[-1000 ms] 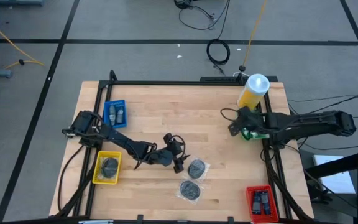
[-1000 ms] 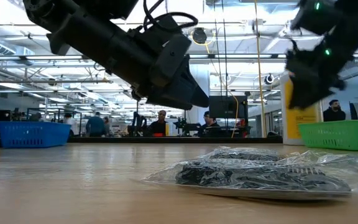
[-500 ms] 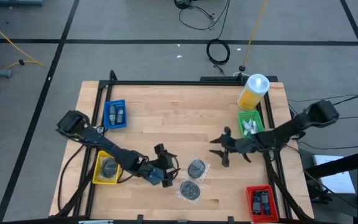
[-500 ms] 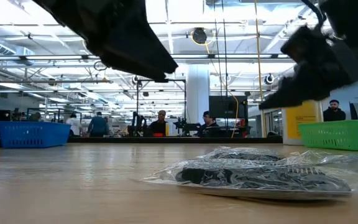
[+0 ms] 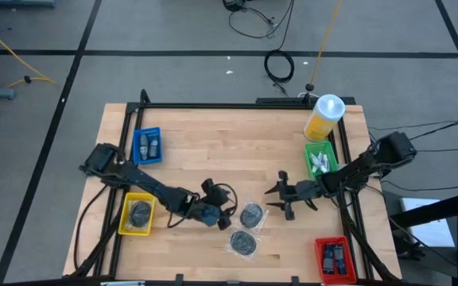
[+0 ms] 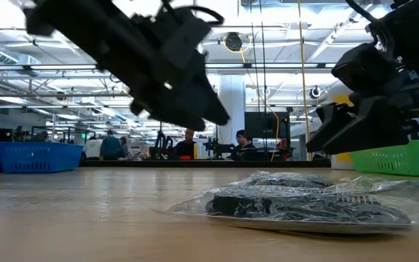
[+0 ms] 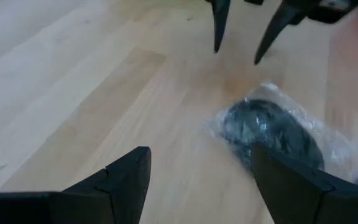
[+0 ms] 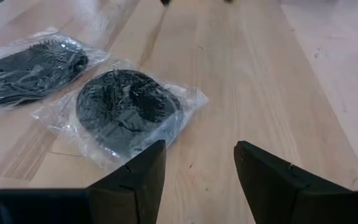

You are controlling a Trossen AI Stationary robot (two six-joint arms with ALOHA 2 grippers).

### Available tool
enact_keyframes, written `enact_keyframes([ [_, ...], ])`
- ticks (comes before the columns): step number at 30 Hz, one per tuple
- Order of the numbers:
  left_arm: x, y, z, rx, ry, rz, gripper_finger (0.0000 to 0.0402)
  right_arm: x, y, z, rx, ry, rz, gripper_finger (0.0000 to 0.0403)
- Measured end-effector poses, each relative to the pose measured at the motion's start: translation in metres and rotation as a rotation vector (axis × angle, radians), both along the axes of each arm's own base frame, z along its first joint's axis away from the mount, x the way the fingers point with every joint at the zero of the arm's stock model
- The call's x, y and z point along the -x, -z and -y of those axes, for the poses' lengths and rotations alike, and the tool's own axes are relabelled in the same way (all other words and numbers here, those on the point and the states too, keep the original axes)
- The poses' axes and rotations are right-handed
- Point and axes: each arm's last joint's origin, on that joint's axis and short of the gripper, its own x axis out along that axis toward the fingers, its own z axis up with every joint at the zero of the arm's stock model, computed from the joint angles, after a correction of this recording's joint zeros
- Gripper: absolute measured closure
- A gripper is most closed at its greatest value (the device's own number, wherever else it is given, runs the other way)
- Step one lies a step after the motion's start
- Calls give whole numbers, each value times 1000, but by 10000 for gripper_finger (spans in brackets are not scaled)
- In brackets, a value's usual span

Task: Pick & Place Travel size toiletries
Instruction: Put the black hairbrush into the yellow bin

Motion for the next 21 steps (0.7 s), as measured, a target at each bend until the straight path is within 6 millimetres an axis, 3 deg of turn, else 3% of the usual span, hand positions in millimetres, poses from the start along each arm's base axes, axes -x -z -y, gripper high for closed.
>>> enact_keyframes([
  [9, -23, 20, -15, 48, -20, 106, 131, -1, -3, 0, 21, -13, 23, 222],
  [21, -33, 25, -31, 90, -74, 184, 131, 1, -1, -4, 8, -28, 5, 224],
])
